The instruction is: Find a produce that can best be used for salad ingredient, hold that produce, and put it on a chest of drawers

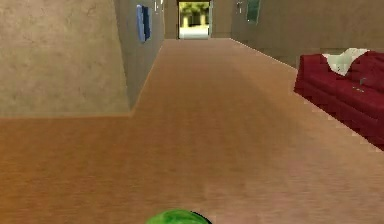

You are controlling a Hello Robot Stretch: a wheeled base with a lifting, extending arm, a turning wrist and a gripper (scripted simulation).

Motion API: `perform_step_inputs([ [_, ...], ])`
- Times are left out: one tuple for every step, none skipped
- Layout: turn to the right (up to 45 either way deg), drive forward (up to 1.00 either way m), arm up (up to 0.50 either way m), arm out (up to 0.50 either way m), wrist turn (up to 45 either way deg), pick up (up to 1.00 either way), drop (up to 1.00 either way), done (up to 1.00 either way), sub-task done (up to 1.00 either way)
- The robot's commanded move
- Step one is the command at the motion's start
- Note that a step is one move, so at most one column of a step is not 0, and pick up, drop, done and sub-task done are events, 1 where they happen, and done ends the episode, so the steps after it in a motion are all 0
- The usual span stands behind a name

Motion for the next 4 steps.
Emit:
perform_step_inputs([
  [0.0,1.00,0.00,0.00,0.0,0.00,0.00,0.00,0.00],
  [0.0,1.00,0.00,0.00,0.0,0.00,0.00,0.00,0.00],
  [0.0,1.00,0.00,0.00,0.0,0.00,0.00,0.00,0.00],
  [0.0,1.00,0.00,0.00,0.0,0.00,0.00,0.00,0.00],
])
